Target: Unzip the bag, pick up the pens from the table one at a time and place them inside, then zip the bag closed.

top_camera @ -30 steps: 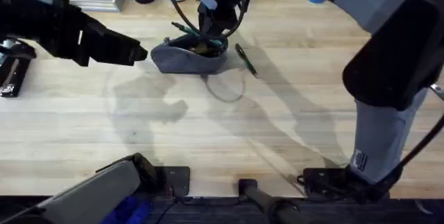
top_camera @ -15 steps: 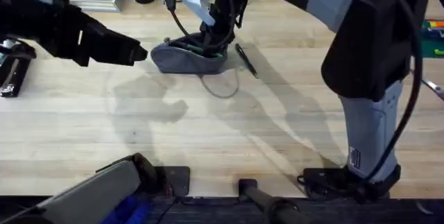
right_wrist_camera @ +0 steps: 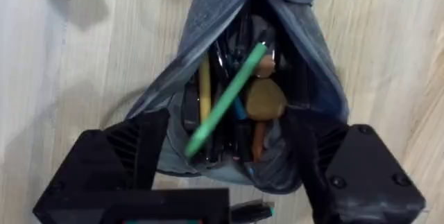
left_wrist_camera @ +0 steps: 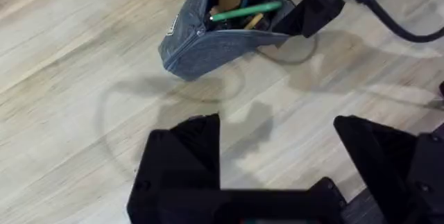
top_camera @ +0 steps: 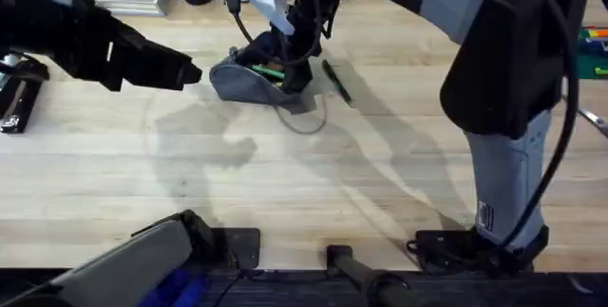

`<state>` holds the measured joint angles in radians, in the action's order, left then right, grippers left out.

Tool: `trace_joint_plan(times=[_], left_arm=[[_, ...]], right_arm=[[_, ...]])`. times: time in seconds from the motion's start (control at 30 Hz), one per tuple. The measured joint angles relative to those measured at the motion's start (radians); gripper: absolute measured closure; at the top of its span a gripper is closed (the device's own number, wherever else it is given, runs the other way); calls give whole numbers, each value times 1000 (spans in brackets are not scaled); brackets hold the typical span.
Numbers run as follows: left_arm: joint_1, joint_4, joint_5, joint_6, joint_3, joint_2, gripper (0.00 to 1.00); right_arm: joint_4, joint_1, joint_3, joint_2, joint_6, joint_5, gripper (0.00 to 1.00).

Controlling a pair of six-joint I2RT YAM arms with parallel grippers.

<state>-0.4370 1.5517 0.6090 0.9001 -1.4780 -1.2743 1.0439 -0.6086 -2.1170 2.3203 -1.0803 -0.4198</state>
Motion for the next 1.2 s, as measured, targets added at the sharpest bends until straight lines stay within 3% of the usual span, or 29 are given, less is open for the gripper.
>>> trace_joint_plan(times=[0.53,0.87,1.2], left_arm=[[0,0,0,0,0,0,6],[0,0,0,0,0,0,6],[0,0,0,0,0,0,6]], right_arm=[[-3,0,0,0,82,-1,6],[9,0,-77,-9,306,10,5],[89,-2,-160,-99,505,159,5]])
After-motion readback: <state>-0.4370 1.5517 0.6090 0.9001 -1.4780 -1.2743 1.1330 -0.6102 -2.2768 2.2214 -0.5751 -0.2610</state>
